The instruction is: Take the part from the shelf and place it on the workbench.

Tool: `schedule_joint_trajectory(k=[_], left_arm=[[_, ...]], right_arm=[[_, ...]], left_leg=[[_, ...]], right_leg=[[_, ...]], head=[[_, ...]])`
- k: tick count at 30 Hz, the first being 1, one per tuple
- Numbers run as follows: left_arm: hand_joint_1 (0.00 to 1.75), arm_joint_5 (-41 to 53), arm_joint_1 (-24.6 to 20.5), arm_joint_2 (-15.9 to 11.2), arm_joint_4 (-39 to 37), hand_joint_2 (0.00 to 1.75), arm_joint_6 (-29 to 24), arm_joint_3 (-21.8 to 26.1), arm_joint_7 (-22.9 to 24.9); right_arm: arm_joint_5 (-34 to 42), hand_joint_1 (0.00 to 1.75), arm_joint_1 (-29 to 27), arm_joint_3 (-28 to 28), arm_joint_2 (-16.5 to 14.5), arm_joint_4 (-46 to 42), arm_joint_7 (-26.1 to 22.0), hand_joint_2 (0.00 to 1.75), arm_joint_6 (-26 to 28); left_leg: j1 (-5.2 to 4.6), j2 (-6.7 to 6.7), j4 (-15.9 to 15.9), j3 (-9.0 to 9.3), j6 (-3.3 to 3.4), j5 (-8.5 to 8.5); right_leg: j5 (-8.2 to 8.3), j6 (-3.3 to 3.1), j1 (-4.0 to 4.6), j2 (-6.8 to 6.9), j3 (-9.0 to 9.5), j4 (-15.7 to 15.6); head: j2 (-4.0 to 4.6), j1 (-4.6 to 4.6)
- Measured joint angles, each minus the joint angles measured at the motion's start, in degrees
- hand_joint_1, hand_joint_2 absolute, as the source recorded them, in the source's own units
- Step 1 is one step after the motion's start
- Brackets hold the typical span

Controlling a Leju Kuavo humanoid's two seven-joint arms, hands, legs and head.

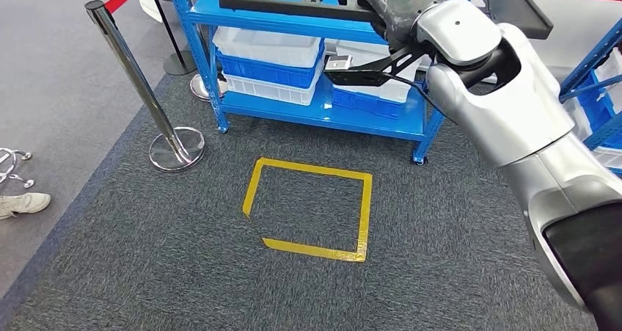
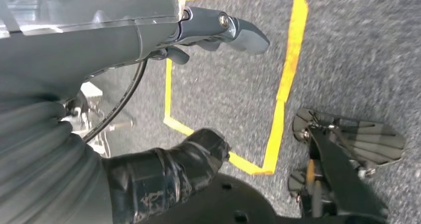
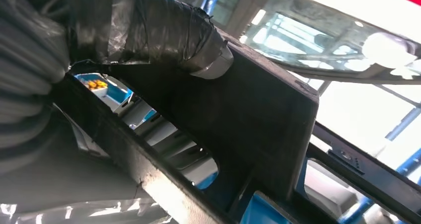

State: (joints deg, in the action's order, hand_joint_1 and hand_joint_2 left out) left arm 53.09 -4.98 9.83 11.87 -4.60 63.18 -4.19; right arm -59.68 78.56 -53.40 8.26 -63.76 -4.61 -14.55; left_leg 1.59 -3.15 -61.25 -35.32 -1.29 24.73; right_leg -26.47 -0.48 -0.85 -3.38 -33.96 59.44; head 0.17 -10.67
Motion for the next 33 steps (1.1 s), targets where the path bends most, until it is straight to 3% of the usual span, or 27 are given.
schedule_joint_trajectory(k=[1, 3, 5, 7, 8, 9, 10, 11, 12, 14, 16, 18, 19, 21, 23, 25, 26, 27, 29, 31, 33], left_arm=[[0.00, -0.05, 0.03, 0.01, 0.00, 1.75, 0.01, 0.08, 0.00], [0.00, -0.15, -0.05, 0.03, 0.01, 1.75, 0.05, 0.25, -0.06], [0.00, -0.16, -0.21, 0.05, 0.02, 1.75, 0.10, 0.33, -0.26], [0.00, -0.14, -0.23, 0.07, 0.02, 1.75, 0.16, 0.38, -0.44], [0.00, -0.13, -0.23, 0.07, 0.02, 1.75, 0.19, 0.42, -0.47], [0.00, -0.12, -0.24, 0.07, 0.02, 1.75, 0.22, 0.47, -0.48], [0.00, -0.10, -0.25, 0.08, 0.02, 1.75, 0.24, 0.56, -0.49], [0.00, -0.06, -0.27, 0.09, 0.02, 1.75, 0.25, 0.65, -0.49], [0.00, -0.01, -0.28, 0.10, 0.02, 1.75, 0.25, 0.74, -0.49], [0.00, 0.07, -0.25, 0.13, 0.02, 1.75, 0.25, 0.88, -0.48], [0.00, 0.07, -0.26, 0.15, 0.02, 1.75, 0.24, 1.04, -0.47], [0.00, 0.07, -0.35, 0.15, 0.02, 1.75, 0.25, 1.14, -0.47], [0.00, 0.07, -0.37, 0.15, 0.02, 1.75, 0.25, 1.16, -0.47], [0.00, 0.07, -0.27, 0.15, 0.02, 1.75, 0.24, 1.20, -0.47], [0.00, 0.07, -0.09, 0.15, 0.02, 1.75, 0.23, 1.24, -0.45], [0.00, 0.07, -0.04, 0.14, 0.02, 1.75, 0.23, 1.27, -0.40], [0.00, 0.07, -0.05, 0.14, 0.02, 1.75, 0.23, 1.27, -0.36], [0.00, 0.07, -0.07, 0.14, 0.02, 1.75, 0.23, 1.28, -0.31], [0.00, 0.07, -0.07, 0.13, 0.02, 1.75, 0.22, 1.29, -0.21], [0.00, 0.07, -0.06, 0.13, 0.03, 1.75, 0.21, 1.30, -0.17], [0.00, 0.07, -0.20, 0.13, 0.04, 1.75, 0.20, 1.31, -0.13]], right_arm=[[-0.08, 1.75, -0.05, 0.00, -0.13, -0.02, 0.10, 1.75, -0.03], [-0.18, 1.75, -0.18, 0.01, -0.26, -0.05, 0.15, 1.75, -0.13], [-0.30, 1.75, -0.14, 0.02, -0.13, -0.04, 0.15, 1.75, -0.23], [-0.45, 1.75, -0.15, 0.02, -0.05, -0.05, 0.12, 1.75, -0.29], [-0.51, 1.75, -0.25, 0.01, -0.07, -0.05, 0.09, 1.75, -0.34], [-0.58, 1.75, -0.38, 0.01, -0.05, -0.04, 0.07, 1.75, -0.43], [-0.64, 1.75, -0.50, 0.01, -0.03, -0.02, 0.04, 1.75, -0.51], [-0.72, 1.75, -0.54, 0.01, 0.00, -0.01, 0.04, 1.75, -0.57], [-0.77, 1.75, -0.49, 0.01, 0.02, 0.01, 0.04, 1.75, -0.61], [-0.82, 1.75, -0.28, 0.02, 0.01, -0.01, 0.04, 1.75, -0.57], [-0.84, 1.75, -0.14, 0.01, -0.03, -0.02, 0.02, 1.75, -0.55], [-0.84, 1.75, -0.13, 0.02, -0.04, -0.03, 0.01, 1.75, -0.55], [-0.84, 1.75, -0.11, 0.02, -0.02, -0.04, 0.02, 1.75, -0.55], [-0.86, 1.75, -0.06, 0.02, -0.06, -0.06, 0.05, 1.75, -0.55], [-0.87, 1.75, -0.14, 0.02, -0.19, -0.06, 0.04, 1.75, -0.57], [-0.88, 1.75, -0.34, 0.02, -0.28, -0.05, -0.04, 1.75, -0.66], [-0.88, 1.75, -0.40, 0.02, -0.30, -0.05, -0.07, 1.75, -0.72], [-0.89, 1.75, -0.37, 0.02, -0.33, -0.06, -0.07, 1.75, -0.76], [-0.92, 1.75, -0.10, 0.02, -0.39, -0.07, -0.06, 1.75, -0.82], [-0.97, 1.75, 0.23, 0.02, -0.44, -0.08, -0.05, 1.75, -0.84], [-0.99, 1.75, 0.34, 0.02, -0.46, -0.09, -0.07, 1.75, -0.89]], left_leg=[[-0.04, -0.46, 0.71, 0.44, 0.10, 0.29], [-0.07, 0.67, 1.59, 0.67, 0.44, 0.37], [0.03, 2.00, 2.53, 0.96, 1.16, 0.39], [-0.07, 3.20, 2.88, 1.01, 1.80, 0.36], [-0.16, 3.81, 2.84, 1.00, 1.98, 0.40], [-0.24, 4.38, 2.77, 0.99, 2.06, 0.46], [-0.30, 4.95, 2.67, 1.01, 2.14, 0.54], [-0.35, 5.51, 2.57, 1.06, 2.18, 0.64], [-0.41, 6.04, 2.49, 1.14, 2.20, 0.77], [-0.65, 7.02, 2.36, 1.25, 2.11, 0.99], [-0.97, 7.98, 2.34, 1.23, 1.89, 1.02], [-1.13, 8.98, 2.40, 1.18, 1.54, 1.11], [-1.09, 8.60, 2.10, 1.07, 1.32, 1.56], [-0.93, 6.21, -1.25, -0.27, 0.98, 4.17], [-0.83, 3.96, -8.50, -3.20, 0.83, 7.86], [-0.82, 3.50, -13.66, -5.41, 0.69, 9.03], [-0.80, 3.42, -13.30, -5.24, 0.69, 8.00], [-0.76, 3.14, -10.82, -4.11, 0.73, 6.09], [-0.54, 0.92, -3.50, -0.85, 0.91, 2.48], [-0.41, -1.12, 0.80, 0.96, 1.03, 1.62], [-0.47, -0.65, 1.57, 1.17, 1.24, 1.81]], right_leg=[[0.17, 0.36, -0.05, -0.50, -0.30, 0.03], [0.43, 1.06, -0.10, -1.25, -0.69, 0.07], [-0.83, 1.61, -0.01, 0.31, -1.83, 1.95], [-3.97, 2.01, 0.04, 2.49, -4.78, 8.04], [-5.46, 2.15, 0.02, 2.87, -6.63, 11.89], [-6.21, 2.23, 0.02, 3.01, -8.08, 14.84], [-5.91, 2.20, 0.02, 3.08, -8.66, 15.91], [-4.48, 2.06, 0.06, 3.22, -8.11, 14.58], [-2.33, 1.81, 0.16, 3.71, -6.54, 11.20], [0.88, 1.13, 0.83, 6.05, -3.02, 3.50], [1.44, 0.56, 1.54, 7.45, -1.84, 0.33], [1.70, 0.02, 1.57, 6.43, -1.99, -0.09], [1.93, -0.26, 1.41, 5.83, -2.00, -0.36], [2.42, -0.91, 0.98, 4.68, -1.95, -0.81], [2.63, -1.22, 0.91, 3.37, -2.11, -0.79], [2.68, -1.28, 0.92, 1.83, -2.20, -0.55], [2.68, -1.27, 0.91, 1.04, -2.22, -0.36], [2.66, -1.25, 0.88, 0.27, -2.24, -0.15], [2.57, -1.01, 0.82, -1.16, -2.54, 0.40], [2.75, -0.44, 0.62, -2.44, -3.34, 0.90], [3.27, 0.35, 0.34, -3.78, -4.07, 0.91]], head=[[0.00, -0.01], [0.00, -0.01], [0.00, 0.03], [0.00, 0.06], [0.00, 0.06], [0.00, 0.05], [0.00, 0.06], [0.00, 0.06], [0.00, 0.05], [0.00, 0.06], [0.00, 0.05], [0.00, 0.04], [0.00, 0.04], [0.00, 0.04], [0.00, 0.04], [0.00, 0.04], [0.00, 0.04], [0.00, 0.04], [0.00, 0.04], [0.00, 0.05], [0.00, 0.02]])
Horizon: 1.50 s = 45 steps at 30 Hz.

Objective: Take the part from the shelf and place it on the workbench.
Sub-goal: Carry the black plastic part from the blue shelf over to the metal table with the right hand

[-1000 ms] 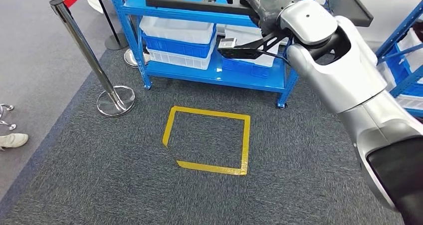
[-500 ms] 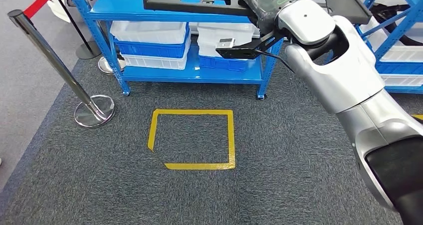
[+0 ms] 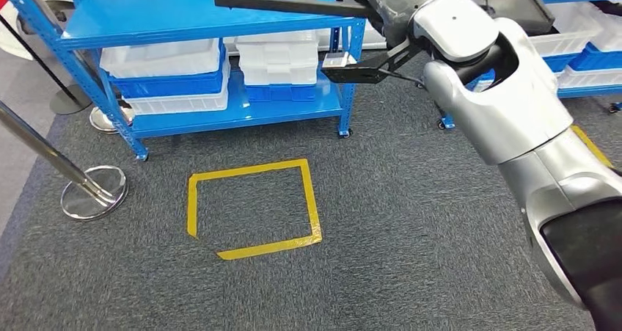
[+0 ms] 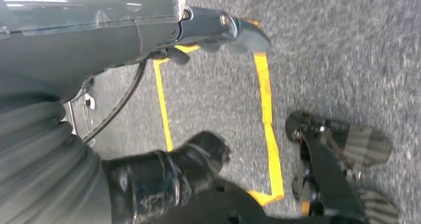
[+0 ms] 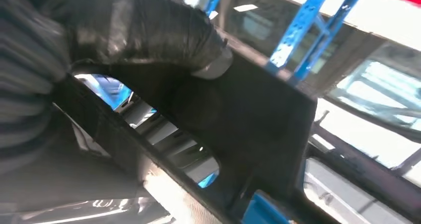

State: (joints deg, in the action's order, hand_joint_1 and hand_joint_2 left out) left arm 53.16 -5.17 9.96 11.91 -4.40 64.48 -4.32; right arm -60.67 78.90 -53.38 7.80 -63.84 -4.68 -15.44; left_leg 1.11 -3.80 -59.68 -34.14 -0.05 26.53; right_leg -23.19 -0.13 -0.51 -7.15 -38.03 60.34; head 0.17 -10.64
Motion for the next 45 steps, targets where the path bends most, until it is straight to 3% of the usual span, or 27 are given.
schedule_joint_trajectory(k=[2, 5, 7, 8, 9, 11, 12, 14, 16, 18, 20, 21, 22, 23, 25, 27, 29, 31, 32, 33, 36, 38, 39, 40, 42, 44, 45], left_arm=[[0.00, 0.06, -0.10, -0.02, 0.03, 1.75, 0.01, 0.02, 0.07], [0.00, 0.15, 0.00, -0.03, 0.12, 1.75, -0.02, 0.05, 0.10], [0.00, 0.15, 0.02, -0.04, 0.15, 1.75, -0.05, 0.07, 0.10], [0.00, 0.15, -0.01, -0.03, 0.16, 1.75, -0.05, 0.08, 0.10], [0.00, 0.16, -0.04, -0.02, 0.18, 1.75, -0.06, 0.09, 0.10], [0.00, 0.24, -0.07, 0.01, 0.19, 1.75, -0.07, 0.10, 0.09], [0.00, 0.28, -0.09, 0.01, 0.19, 1.75, -0.08, 0.12, 0.09], [0.00, 0.36, -0.17, -0.01, 0.21, 1.75, -0.16, 0.17, 0.09], [0.00, 0.46, -0.31, -0.01, 0.22, 1.75, -0.26, 0.21, 0.09], [0.00, 0.64, -0.27, -0.01, 0.22, 1.75, -0.32, 0.26, 0.10], [0.00, 0.78, -0.08, -0.01, 0.21, 1.75, -0.34, 0.33, 0.10], [0.00, 0.81, -0.02, -0.01, 0.21, 1.75, -0.34, 0.36, 0.10], [0.00, 0.82, 0.00, -0.01, 0.21, 1.75, -0.34, 0.39, 0.10], [0.00, 0.83, -0.01, -0.01, 0.21, 1.75, -0.34, 0.40, 0.10], [0.00, 0.84, -0.04, -0.01, 0.20, 1.75, -0.35, 0.43, 0.10], [0.00, 0.88, 0.04, -0.10, 0.21, 1.75, -0.41, 0.47, 0.18], [0.00, 0.93, 0.01, -0.23, 0.22, 1.75, -0.53, 0.51, 0.35], [0.00, 0.97, -0.17, -0.27, 0.22, 1.75, -0.61, 0.55, 0.48], [0.00, 0.98, -0.25, -0.28, 0.25, 1.75, -0.62, 0.57, 0.51], [0.00, 0.99, -0.23, -0.28, 0.27, 1.75, -0.63, 0.60, 0.55], [0.00, 0.98, -0.13, -0.30, 0.31, 1.75, -0.65, 0.79, 0.59], [0.00, 0.98, -0.11, -0.31, 0.31, 1.75, -0.69, 0.97, 0.63], [0.00, 0.98, -0.13, -0.31, 0.31, 1.75, -0.72, 1.07, 0.65], [0.00, 0.99, -0.15, -0.31, 0.31, 1.75, -0.75, 1.16, 0.67], [0.00, 1.09, -0.14, -0.32, 0.32, 1.75, -0.79, 1.30, 0.68], [0.00, 1.29, -0.09, -0.36, 0.33, 1.75, -0.84, 1.36, 0.67], [0.00, 1.40, -0.12, -0.36, 0.33, 1.75, -0.84, 1.37, 0.64]], right_arm=[[-0.03, 1.75, 0.09, 0.00, 0.09, 0.02, 0.02, 1.75, -0.12], [-0.07, 1.75, 0.36, -0.01, 0.13, 0.04, 0.07, 1.75, -0.50], [-0.07, 1.75, 0.27, -0.02, 0.11, 0.09, 0.08, 1.75, -0.77], [-0.07, 1.75, 0.22, -0.02, 0.15, 0.14, 0.09, 1.75, -0.87], [-0.07, 1.75, 0.20, -0.01, 0.19, 0.19, 0.10, 1.75, -0.91], [-0.07, 1.75, 0.33, 0.00, 0.22, 0.22, 0.14, 1.75, -0.90], [-0.07, 1.75, 0.43, 0.00, 0.21, 0.21, 0.15, 1.75, -0.89], [-0.08, 1.75, 0.54, 0.00, 0.22, 0.25, 0.17, 1.75, -0.92], [-0.09, 1.75, 0.57, -0.01, 0.34, 0.42, 0.21, 1.75, -0.98], [-0.15, 1.75, 0.64, -0.01, 0.41, 0.56, 0.25, 1.75, -1.01], [-0.21, 1.75, 0.63, -0.02, 0.28, 0.62, 0.26, 1.75, -1.04], [-0.22, 1.75, 0.56, -0.02, 0.20, 0.64, 0.25, 1.75, -1.07], [-0.22, 1.75, 0.46, -0.02, 0.16, 0.69, 0.25, 1.75, -1.11], [-0.22, 1.75, 0.38, -0.02, 0.14, 0.76, 0.25, 1.75, -1.16], [-0.22, 1.75, 0.36, -0.02, 0.13, 0.88, 0.29, 1.75, -1.28], [-0.22, 1.75, 0.45, -0.02, 0.14, 0.93, 0.36, 1.75, -1.38], [-0.23, 1.75, 0.50, -0.02, 0.09, 0.99, 0.38, 1.75, -1.40], [-0.24, 1.75, 0.44, -0.01, 0.25, 1.09, 0.39, 1.75, -1.42], [-0.25, 1.75, 0.44, -0.01, 0.45, 1.13, 0.39, 1.75, -1.43], [-0.25, 1.75, 0.52, 0.00, 0.66, 1.16, 0.39, 1.75, -1.42], [-0.44, 1.75, 0.62, -0.01, 0.90, 1.24, 0.42, 1.75, -1.45], [-1.05, 1.75, 0.41, -0.02, 1.07, 1.46, 0.62, 1.75, -1.64], [-1.44, 1.75, 0.34, -0.02, 1.27, 1.66, 0.84, 1.75, -1.72], [-1.76, 1.75, 0.33, -0.02, 1.52, 1.88, 1.06, 1.75, -1.76], [-2.19, 1.75, 0.47, -0.02, 2.06, 2.43, 1.34, 1.75, -1.59], [-2.71, 1.75, 0.73, -0.02, 2.66, 3.38, 1.37, 1.75, -1.34], [-2.95, 1.75, 0.91, -0.01, 3.02, 4.07, 1.35, 1.75, -1.27]], left_leg=[[0.08, 1.47, 0.42, 0.10, 0.53, -0.44], [0.04, 3.77, 0.80, 0.17, 1.18, -0.75], [-0.01, 5.26, 0.74, 0.14, 1.25, -0.70], [0.00, 5.96, 0.69, 0.14, 1.23, -0.66], [0.00, 6.66, 0.63, 0.16, 1.17, -0.59], [-0.11, 7.94, 0.50, 0.22, 0.87, -0.36], [-0.24, 8.50, 0.45, 0.20, 0.63, -0.24], [-0.51, 9.39, 0.52, 0.25, 0.06, -0.20], [-0.41, 9.80, 0.55, 0.41, -0.58, -0.03], [-0.14, 7.85, -1.44, -0.33, -1.00, 1.75], [-0.04, 5.09, -8.03, -3.16, -1.04, 5.52], [-0.07, 4.49, -12.04, -4.99, -0.99, 7.18], [-0.10, 4.20, -15.10, -6.47, -0.91, 8.00], [-0.11, 4.08, -16.17, -7.08, -0.76, 7.67], [-0.18, 3.40, -11.70, -5.25, -0.18, 4.12], [-0.16, 0.93, -4.07, -1.87, 0.63, 0.78], [-0.27, -0.56, -0.46, -0.22, 0.97, 0.09], [-0.28, 0.50, 0.39, 0.19, 1.00, -0.10], [-0.19, 1.26, 0.93, 0.44, 1.12, -0.39], [-0.06, 2.11, 1.47, 0.72, 1.28, -0.69], [-0.19, 4.57, 2.12, 1.12, 1.63, -0.96], [-0.25, 6.12, 2.03, 1.13, 1.67, -0.77], [-0.24, 6.84, 1.96, 1.18, 1.60, -0.64], [-0.22, 7.48, 1.86, 1.27, 1.49, -0.46], [-0.36, 8.54, 1.47, 1.44, 0.98, 0.08], [-0.66, 9.40, 1.15, 1.51, 0.38, 0.47], [-0.74, 9.86, 1.08, 1.56, 0.14, 0.54]], right_leg=[[-0.47, 0.63, 0.03, 1.16, -0.63, 0.69], [-5.15, 1.48, -0.06, 5.89, -4.34, 8.86], [-7.03, 1.86, -0.46, 6.81, -6.80, 14.56], [-6.54, 1.96, -0.62, 7.00, -6.76, 14.77], [-5.10, 1.98, -0.74, 7.28, -5.52, 12.60], [-2.16, 1.77, -0.52, 8.99, -1.48, 5.08], [-1.31, 1.51, -0.25, 9.77, 0.03, 2.06], [-1.24, 0.89, 0.35, 10.25, 0.75, 0.15], [-0.84, 0.20, 0.30, 9.02, 0.68, -0.22], [-0.42, -0.58, 0.09, 7.94, 0.76, -0.67], [-0.18, -1.11, 0.12, 6.70, 0.76, -0.83], [-0.13, -1.25, 0.26, 5.99, 0.73, -0.81], [-0.10, -1.31, 0.42, 5.21, 0.72, -0.77], [-0.09, -1.34, 0.58, 4.43, 0.71, -0.69], [-0.08, -1.35, 0.81, 2.85, 0.72, -0.46], [-0.09, -1.25, 0.79, 1.41, 0.55, -0.16], [0.16, -0.76, 0.44, 0.08, 0.00, -0.06], [0.59, 0.02, 0.18, -1.19, -0.42, -0.31], [0.45, 0.33, 0.27, -0.81, -0.63, -0.15], [-0.33, 0.61, 0.41, 0.50, -1.20, 0.90], [-5.20, 1.36, 0.25, 5.76, -5.61, 10.22], [-6.32, 1.87, -0.40, 6.73, -7.86, 14.94], [-5.37, 2.10, -0.74, 6.99, -7.45, 14.18], [-3.68, 2.26, -1.00, 7.45, -5.87, 11.25], [-0.83, 2.27, -0.91, 9.88, -1.64, 3.37], [-0.14, 1.72, -0.30, 11.27, 0.26, -0.28], [-0.13, 1.35, 0.04, 10.86, 0.25, -0.32]], head=[[0.00, 0.00], [0.00, 0.05], [0.00, 0.05], [0.00, 0.05], [0.00, 0.05], [0.00, 0.04], [0.00, 0.04], [0.00, 0.03], [0.00, 0.02], [0.00, 0.02], [0.00, 0.02], [0.00, 0.02], [0.00, 0.02], [0.00, 0.02], [0.00, 0.02], [0.00, 0.04], [0.00, 0.02], [0.00, 0.00], [0.00, 0.00], [0.00, 0.03], [0.00, 0.09], [0.00, 0.09], [0.00, 0.09], [0.00, 0.09], [0.00, 0.09], [0.00, 0.07], [0.00, 0.07]])
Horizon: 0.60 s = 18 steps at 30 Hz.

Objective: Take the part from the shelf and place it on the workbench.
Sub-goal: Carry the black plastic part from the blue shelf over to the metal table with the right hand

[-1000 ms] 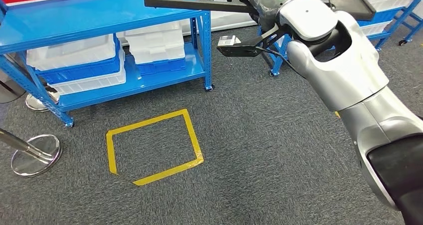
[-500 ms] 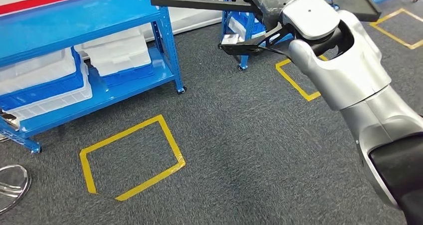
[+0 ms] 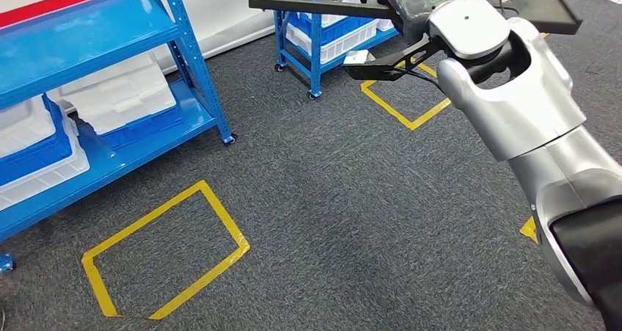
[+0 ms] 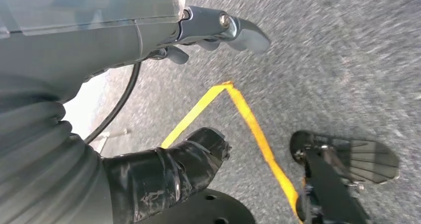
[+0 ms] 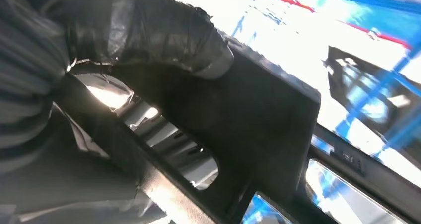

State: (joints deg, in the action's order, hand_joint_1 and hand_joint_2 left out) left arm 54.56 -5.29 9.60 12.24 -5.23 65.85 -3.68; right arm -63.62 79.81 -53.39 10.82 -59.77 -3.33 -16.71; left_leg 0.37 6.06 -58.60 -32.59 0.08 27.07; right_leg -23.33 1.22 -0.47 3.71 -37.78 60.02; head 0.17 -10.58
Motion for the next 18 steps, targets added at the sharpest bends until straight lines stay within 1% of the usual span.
schedule_joint_trajectory(k=[1, 2, 3, 4, 5, 6, 7, 8, 9, 10, 11, 12, 13, 14, 15, 16, 17, 18], left_arm=[[0.00, 0.07, -0.09, 0.02, 0.00, 1.75, 0.02, 0.01, -0.03], [0.00, 0.11, -0.19, 0.03, 0.00, 1.75, 0.05, 0.01, -0.06], [0.00, 0.15, -0.20, 0.04, 0.00, 1.75, 0.08, 0.02, -0.08], [0.00, 0.17, -0.14, 0.05, 0.00, 1.75, 0.10, 0.02, -0.10], [0.00, 0.19, 0.02, 0.05, 0.00, 1.75, 0.11, 0.03, -0.09], [0.00, 0.20, 0.16, 0.06, 0.00, 1.75, 0.11, 0.04, -0.10], [0.00, 0.20, 0.26, 0.07, 0.00, 1.75, 0.11, 0.04, -0.08], [0.00, 0.20, 0.30, 0.08, 0.00, 1.75, 0.12, 0.05, -0.07], [0.00, 0.22, 0.29, 0.09, 0.00, 1.75, 0.12, 0.05, -0.08], [0.00, 0.30, 0.26, 0.08, 0.00, 1.75, 0.13, 0.05, -0.09], [0.00, 0.41, 0.24, 0.07, 0.00, 1.75, 0.13, 0.05, -0.10], [0.00, 0.54, 0.27, 0.03, 0.00, 1.75, 0.14, 0.05, -0.10], [0.00, 0.68, 0.26, -0.01, 0.00, 1.75, 0.16, 0.05, -0.09], [0.00, 0.81, 0.25, -0.04, 0.00, 1.75, 0.18, 0.05, -0.08], [0.00, 0.93, 0.19, -0.07, 0.00, 1.75, 0.23, 0.05, -0.07], [0.00, 1.05, 0.09, -0.08, 0.01, 1.75, 0.31, 0.05, -0.05], [0.00, 1.14, 0.01, -0.09, 0.01, 1.75, 0.40, 0.06, -0.02], [0.00, 1.17, -0.04, -0.09, 0.02, 1.75, 0.51, 0.07, 0.02]], right_arm=[[-0.15, 1.75, 0.24, 0.01, 0.43, 0.74, -0.03, 1.75, 0.02], [-0.19, 1.75, 0.57, 0.01, 0.81, 1.40, -0.06, 1.75, 0.02], [-0.23, 1.75, 1.01, 0.01, 1.09, 2.01, -0.08, 1.75, 0.02], [-0.27, 1.75, 1.46, 0.01, 1.29, 2.50, -0.08, 1.75, 0.02], [-0.33, 1.75, 1.82, 0.01, 1.36, 2.87, -0.07, 1.75, 0.02], [-0.39, 1.75, 2.05, 0.01, 1.40, 3.24, -0.06, 1.75, 0.02], [-0.43, 1.75, 2.10, 0.01, 1.40, 3.50, -0.08, 1.75, 0.02], [-0.49, 1.75, 2.07, 0.01, 1.40, 3.78, -0.07, 1.75, -0.01], [-0.66, 1.75, 2.06, 0.01, 1.40, 4.06, -0.02, 1.75, -0.07], [-0.97, 1.75, 2.13, 0.01, 1.40, 4.34, 0.09, 1.75, -0.24], [-1.58, 1.75, 2.34, 0.01, 1.40, 4.74, 0.35, 1.75, -0.64], [-2.35, 1.75, 2.73, 0.01, 1.40, 5.27, 0.64, 1.75, -1.16], [-3.20, 1.75, 3.27, 0.01, 1.40, 6.04, 0.92, 1.75, -1.67], [-4.06, 1.75, 3.86, 0.01, 1.45, 7.01, 1.15, 1.75, -2.01], [-4.73, 1.75, 4.40, 0.01, 1.52, 8.08, 1.27, 1.75, -1.97], [-5.38, 1.75, 4.87, 0.01, 1.62, 9.32, 1.45, 1.75, -1.67], [-5.96, 1.75, 5.22, 0.01, 1.74, 10.57, 1.74, 1.75, -1.21], [-6.48, 1.75, 5.60, 0.01, 1.80, 11.84, 2.15, 1.75, -0.77]], left_leg=[[0.12, 0.37, 0.01, 0.07, -0.25, 0.10], [0.32, -0.10, -0.28, 0.04, -0.52, 0.47], [0.55, -1.19, -1.24, -0.31, -0.69, 1.33], [0.74, -2.68, -3.38, -1.20, -0.81, 2.77], [0.84, -4.30, -6.79, -2.67, -0.82, 4.61], [0.86, -5.21, -10.93, -4.56, -0.80, 6.44], [0.86, -5.61, -14.75, -6.40, -0.78, 7.73], [0.85, -5.76, -17.08, -7.68, -0.74, 8.06], [0.85, -5.85, -17.20, -8.01, -0.64, 7.20], [0.86, -6.10, -15.07, -7.30, -0.49, 5.34], [0.89, -6.95, -11.29, -5.84, -0.30, 2.98], [0.98, -8.40, -7.59, -4.32, -0.10, 1.21], [1.06, -9.66, -4.54, -3.05, -0.03, 0.16], [1.02, -10.65, -2.70, -2.34, 0.00, -0.18], [0.94, -10.88, -2.15, -2.10, 0.03, 0.02], [0.83, -10.29, -1.70, -1.93, 0.11, -0.08], [0.79, -9.57, -1.35, -1.78, 0.38, -0.36], [0.82, -8.77, -0.92, -1.56, 0.73, -0.65]], right_leg=[[0.11, -0.40, 0.03, -0.69, -0.06, -0.07], [0.22, -0.75, 0.00, -1.26, -0.03, -0.23], [0.33, -1.20, -0.08, -1.86, 0.02, -0.39], [0.43, -1.66, -0.22, -2.43, 0.10, -0.56], [0.48, -1.98, -0.24, -3.09, 0.13, -0.63], [0.49, -2.22, -0.19, -3.83, 0.10, -0.61], [0.49, -2.31, -0.10, -4.66, 0.09, -0.56], [0.49, -2.33, -0.02, -5.60, 0.08, -0.46], [0.48, -2.33, 0.04, -6.53, 0.07, -0.30], [0.45, -2.30, 0.06, -7.41, 0.05, -0.09], [0.38, -2.22, 0.05, -8.26, 0.01, 0.16], [0.29, -2.06, 0.07, -9.01, -0.14, 0.44], [0.26, -1.81, 0.05, -9.70, -0.44, 0.72], [0.34, -1.44, -0.09, -10.31, -0.79, 0.86], [0.54, -0.99, -0.26, -10.95, -1.10, 0.82], [0.82, -0.52, -0.48, -11.64, -1.34, 0.66], [0.94, -0.17, -0.67, -11.53, -1.47, 0.59], [0.56, 0.07, -0.62, -10.36, -1.78, 1.05]], head=[[0.00, -0.01], [0.00, 0.00], [0.00, 0.00], [0.00, -0.02], [0.00, -0.03], [0.00, -0.04], [0.00, -0.04], [0.00, -0.04], [0.00, -0.04], [0.00, -0.04], [0.00, -0.04], [0.00, -0.04], [0.00, -0.04], [0.00, -0.01], [0.00, -0.01], [0.00, 0.01], [0.00, 0.03], [0.00, 0.03]])
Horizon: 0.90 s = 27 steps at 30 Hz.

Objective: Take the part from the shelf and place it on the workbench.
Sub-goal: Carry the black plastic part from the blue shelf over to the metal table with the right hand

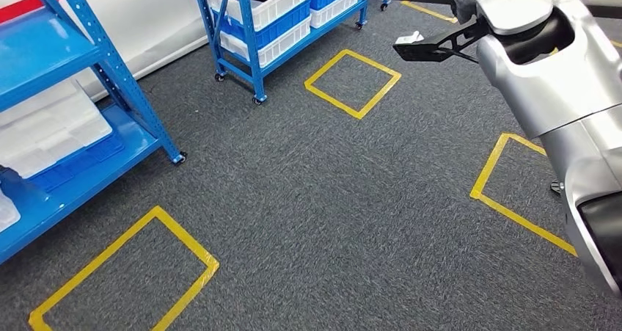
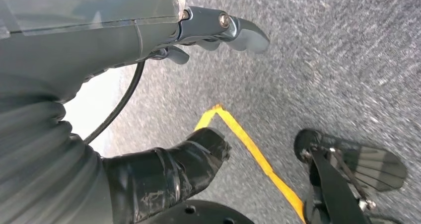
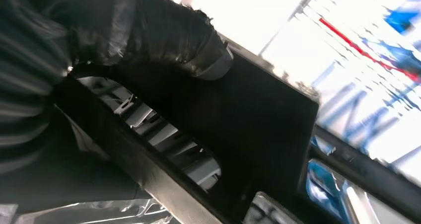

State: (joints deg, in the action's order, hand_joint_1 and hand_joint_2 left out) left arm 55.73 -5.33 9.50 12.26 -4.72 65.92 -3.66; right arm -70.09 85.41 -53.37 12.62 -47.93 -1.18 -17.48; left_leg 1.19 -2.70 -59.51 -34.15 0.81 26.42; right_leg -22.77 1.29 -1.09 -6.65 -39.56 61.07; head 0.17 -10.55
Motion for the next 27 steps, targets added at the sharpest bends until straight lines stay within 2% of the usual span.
schedule_joint_trajectory(k=[1, 2, 3, 4, 5, 6, 7, 9, 10, 11, 12, 14, 16, 18, 19, 20, 21, 22, 23, 25, 27], left_arm=[[0.00, 0.01, 0.00, 0.00, 0.01, 1.75, 0.09, 0.01, 0.05], [0.00, 0.01, 0.03, 0.00, 0.01, 1.75, 0.19, 0.02, 0.12], [0.00, 0.01, 0.06, 0.01, 0.01, 1.75, 0.25, 0.03, 0.16], [0.00, 0.01, 0.07, 0.01, 0.01, 1.75, 0.29, 0.04, 0.20], [0.00, 0.01, 0.06, 0.01, 0.01, 1.75, 0.32, 0.05, 0.23], [0.00, 0.01, 0.04, 0.01, 0.01, 1.75, 0.33, 0.07, 0.23], [0.00, 0.01, 0.03, 0.00, 0.01, 1.75, 0.34, 0.09, 0.23], [0.00, 0.01, 0.03, -0.01, 0.01, 1.75, 0.35, 0.12, 0.23], [0.00, 0.01, 0.03, -0.02, 0.01, 1.75, 0.35, 0.15, 0.23], [0.00, 0.01, 0.01, -0.02, 0.01, 1.75, 0.35, 0.18, 0.24], [0.00, 0.01, -0.03, -0.02, 0.01, 1.75, 0.36, 0.22, 0.24], [0.00, 0.01, -0.19, 0.00, 0.01, 1.75, 0.37, 0.26, 0.27], [0.00, 0.01, -0.28, 0.02, 0.01, 1.75, 0.38, 0.29, 0.29], [0.00, 0.01, -0.16, 0.03, 0.01, 1.75, 0.37, 0.35, 0.30], [0.00, 0.00, -0.07, 0.03, 0.01, 1.75, 0.37, 0.39, 0.34], [0.00, -0.01, 0.01, 0.03, 0.01, 1.75, 0.37, 0.41, 0.41], [0.00, -0.01, 0.04, 0.03, 0.01, 1.75, 0.37, 0.43, 0.51], [0.00, -0.02, 0.04, 0.03, 0.01, 1.75, 0.37, 0.45, 0.66], [0.00, -0.02, 0.02, 0.03, 0.01, 1.75, 0.37, 0.48, 0.80], [0.00, -0.02, 0.07, 0.00, 0.01, 1.75, 0.38, 0.59, 1.01], [0.00, -0.02, 0.02, -0.04, 0.01, 1.75, 0.46, 0.80, 1.02]], right_arm=[[-0.44, 1.75, 0.40, 0.00, -0.01, 1.20, 0.46, 1.75, 0.39], [-0.72, 1.75, 0.74, 0.00, -0.07, 2.19, 0.83, 1.75, 0.69], [-0.87, 1.75, 1.01, 0.00, -0.16, 3.04, 1.07, 1.75, 0.90], [-0.90, 1.75, 1.13, 0.00, -0.25, 3.79, 1.18, 1.75, 1.05], [-0.92, 1.75, 1.16, 0.00, -0.28, 4.49, 1.22, 1.75, 1.11], [-0.92, 1.75, 1.15, 0.00, -0.30, 5.11, 1.23, 1.75, 1.12], [-0.92, 1.75, 1.16, 0.00, -0.31, 5.62, 1.23, 1.75, 1.12], [-0.94, 1.75, 1.34, 0.00, -0.38, 6.20, 1.24, 1.75, 1.13], [-0.94, 1.75, 1.46, 0.00, -0.51, 6.36, 1.24, 1.75, 1.14], [-0.95, 1.75, 1.57, 0.00, -0.65, 6.50, 1.24, 1.75, 1.15], [-0.95, 1.75, 1.65, 0.00, -0.77, 6.66, 1.25, 1.75, 1.15], [-0.97, 1.75, 1.74, 0.00, -0.92, 6.93, 1.26, 1.75, 1.15], [-1.00, 1.75, 2.08, 0.00, -1.19, 7.09, 1.29, 1.75, 1.16], [-1.07, 1.75, 2.42, 0.00, -1.62, 7.22, 1.46, 1.75, 1.17], [-1.18, 1.75, 2.45, 0.00, -1.82, 7.33, 1.63, 1.75, 1.16], [-1.37, 1.75, 2.39, 0.00, -2.03, 7.45, 1.80, 1.75, 1.15], [-1.70, 1.75, 2.33, 0.00, -2.22, 7.60, 1.97, 1.75, 1.11], [-2.13, 1.75, 2.34, 0.00, -2.36, 7.78, 2.12, 1.75, 1.03], [-2.67, 1.75, 2.45, 0.00, -2.49, 8.04, 2.24, 1.75, 0.91], [-3.90, 1.75, 2.92, 0.00, -2.80, 8.89, 2.60, 1.75, 0.61], [-4.86, 1.75, 3.39, 0.02, -3.20, 9.99, 2.99, 1.75, 0.37]], left_leg=[[0.01, 0.84, 0.44, 0.17, 0.32, -0.28], [-0.03, 1.67, 0.72, 0.27, 0.55, -0.45], [-0.14, 2.44, 0.83, 0.29, 0.69, -0.49], [-0.19, 3.21, 0.84, 0.28, 0.73, -0.46], [-0.21, 3.94, 0.84, 0.27, 0.75, -0.41], [-0.21, 4.64, 0.83, 0.29, 0.74, -0.34], [-0.21, 5.34, 0.82, 0.36, 0.70, -0.23], [-0.31, 6.58, 0.79, 0.61, 0.41, 0.09], [-0.47, 7.12, 0.74, 0.76, 0.16, 0.29], [-0.63, 7.61, 0.71, 0.91, -0.12, 0.46], [-0.79, 8.09, 0.71, 1.03, -0.39, 0.62], [-0.75, 8.84, 0.70, 1.28, -0.94, 1.03], [-0.50, 7.26, -1.20, 0.62, -1.36, 2.56], [-0.34, 4.45, -7.50, -2.28, -1.51, 5.78], [-0.33, 3.67, -11.46, -4.27, -1.54, 7.29], [-0.33, 3.29, -14.52, -5.93, -1.56, 8.01], [-0.33, 3.09, -15.75, -6.86, -1.52, 7.65], [-0.33, 2.92, -14.70, -6.76, -1.42, 6.16], [-0.32, 2.59, -11.70, -5.73, -1.27, 3.91], [-0.15, 0.30, -4.57, -2.81, -0.94, 0.48], [-0.11, -1.36, -1.30, -1.28, -0.75, -0.12]], right_leg=[[-0.99, 0.17, 0.10, 1.74, -0.73, 1.47], [-2.62, 0.28, 0.16, 3.84, -1.98, 4.23], [-4.47, 0.46, 0.21, 5.35, -3.63, 7.80], [-5.93, 0.63, 0.10, 5.94, -5.28, 11.40], [-6.60, 0.77, -0.04, 6.19, -6.40, 13.90], [-6.18, 0.86, -0.17, 6.35, -6.44, 14.21], [-4.84, 0.90, -0.27, 6.60, -5.30, 12.23], [-1.67, 0.79, -0.05, 8.42, -0.94, 4.44], [-0.74, 0.52, 0.23, 9.26, 0.75, 1.26], [-0.44, 0.21, 0.54, 9.83, 1.68, -0.54], [-0.62, -0.12, 0.84, 9.87, 1.87, -1.05], [-0.50, -0.85, 0.85, 8.60, 1.87, -1.23], [-0.35, -1.63, 0.59, 7.46, 2.09, -1.60], [-0.34, -2.27, 0.51, 6.34, 2.27, -1.75], [-0.38, -2.49, 0.59, 5.67, 2.28, -1.70], [-0.44, -2.58, 0.70, 4.91, 2.31, -1.62], [-0.50, -2.63, 0.78, 4.07, 2.32, -1.48], [-0.59, -2.65, 0.83, 3.26, 2.33, -1.28], [-0.72, -2.63, 0.83, 2.49, 2.34, -1.04], [-1.05, -2.37, 0.75, 1.08, 2.14, -0.42], [-1.04, -1.80, 0.49, -0.16, 1.63, -0.14]], head=[[0.00, 0.03], [0.00, 0.03], [0.00, 0.04], [0.00, 0.04], [0.00, 0.05], [0.00, 0.05], [0.00, 0.05], [0.00, 0.05], [0.00, 0.05], [0.00, 0.04], [0.00, 0.04], [0.00, 0.03], [0.00, 0.03], [0.00, 0.02], [0.00, 0.00], [0.00, 0.01], [0.00, 0.01], [0.00, 0.01], [0.00, 0.01], [0.00, 0.01], [0.00, 0.01]])
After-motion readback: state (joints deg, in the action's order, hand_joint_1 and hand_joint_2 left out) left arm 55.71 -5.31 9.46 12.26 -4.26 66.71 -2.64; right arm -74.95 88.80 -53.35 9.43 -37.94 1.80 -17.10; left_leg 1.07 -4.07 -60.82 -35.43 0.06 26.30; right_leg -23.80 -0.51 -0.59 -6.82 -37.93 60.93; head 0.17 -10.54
